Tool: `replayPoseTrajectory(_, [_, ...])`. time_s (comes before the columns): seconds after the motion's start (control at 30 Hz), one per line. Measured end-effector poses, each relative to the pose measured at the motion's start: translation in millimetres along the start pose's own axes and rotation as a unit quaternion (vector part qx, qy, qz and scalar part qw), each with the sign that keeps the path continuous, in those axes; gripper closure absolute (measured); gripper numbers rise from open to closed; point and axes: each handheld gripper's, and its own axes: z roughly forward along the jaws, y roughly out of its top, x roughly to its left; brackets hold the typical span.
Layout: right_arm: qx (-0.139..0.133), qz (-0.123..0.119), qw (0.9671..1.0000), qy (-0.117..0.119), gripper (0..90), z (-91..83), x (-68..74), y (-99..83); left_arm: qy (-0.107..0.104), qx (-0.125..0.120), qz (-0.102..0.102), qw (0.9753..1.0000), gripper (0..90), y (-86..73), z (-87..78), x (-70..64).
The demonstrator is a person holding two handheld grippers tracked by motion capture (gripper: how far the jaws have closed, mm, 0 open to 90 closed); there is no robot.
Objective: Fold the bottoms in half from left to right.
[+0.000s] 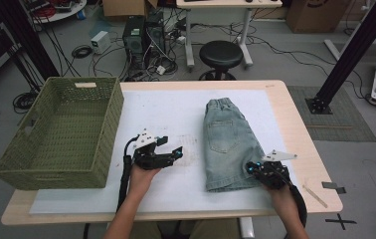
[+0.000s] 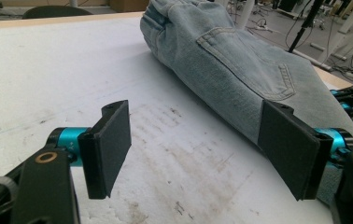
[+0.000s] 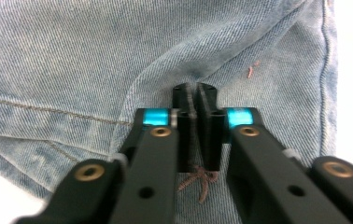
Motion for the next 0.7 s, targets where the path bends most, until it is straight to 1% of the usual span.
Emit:
replayPoseTrajectory(0.03, [-0.001,-0.001,1.0,-0.002,88.7,-0.6,0.2,-0.4,0.0,0.001,0.0,1.0,26.3,-0.3,-0.1,-0.1])
replayPoseTrajectory(0.1, [-0.007,-0.001,1.0,0.002,89.8,-3.2,-1.0,-1.3,0.0,0.001,-0.001,1.0,26.4,-0.5,-0.4,0.3])
replayPoseTrajectory(0.17, [-0.019,0.008,0.9998,0.002,89.7,-8.9,-2.9,-2.2,0.0,0.0,-0.002,1.0,26.4,-0.6,-0.8,0.7])
replayPoseTrajectory(0.23, [-0.03,0.02,0.9993,0.006,88.6,-15.5,-5.7,-3.1,0.001,0.001,0.0,1.0,26.6,-0.9,-1.0,1.2])
replayPoseTrajectory(0.27, [-0.031,0.025,0.9991,0.011,82.6,-19.0,-6.9,-3.4,0.0,0.001,-0.001,1.0,26.7,-1.1,-0.8,1.3])
replayPoseTrajectory(0.3, [-0.027,0.029,0.9991,0.015,73.9,-19.6,-7.1,-3.5,0.001,0.002,-0.003,1.0,26.7,-1.4,-0.4,1.5])
replayPoseTrajectory(0.33, [-0.017,0.033,0.9991,0.021,70.2,-18.8,-6.3,-3.9,0.001,0.002,-0.002,1.0,26.7,-1.5,0.0,1.8])
replayPoseTrajectory(0.43, [-0.007,0.023,0.9991,0.035,68.1,-13.1,-1.8,-5.6,0.001,0.004,-0.002,1.0,26.7,-1.9,0.1,1.9])
replayPoseTrajectory(0.47, [-0.001,0.017,0.9991,0.037,70.4,-9.5,0.9,-5.9,0.001,0.004,-0.002,1.0,26.7,-1.9,-0.1,2.2])
replayPoseTrajectory(0.5, [-0.002,0.013,0.9991,0.039,74.2,-7.0,2.8,-6.0,0.002,0.004,-0.004,1.0,26.7,-2.0,-0.4,2.3])
replayPoseTrajectory(0.57, [-0.004,0.009,0.9994,0.034,80.5,-6.1,4.5,-5.5,0.004,0.003,-0.003,1.0,27.0,-2.1,-0.7,2.8])
replayPoseTrajectory(0.6, [-0.007,0.003,0.9996,0.029,88.4,-6.6,5.0,-5.5,0.004,0.004,-0.003,1.0,27.0,-2.1,-0.8,3.0])
replayPoseTrajectory(0.63, [-0.007,-0.006,0.9997,0.022,88.8,-7.1,5.0,-5.7,0.005,0.004,-0.004,1.0,27.0,-2.3,-0.7,3.0])
replayPoseTrajectory(0.7, [-0.006,-0.014,0.9997,0.021,89.5,-8.1,5.5,-5.7,0.004,0.004,-0.005,1.0,27.0,-2.5,-0.1,3.1])
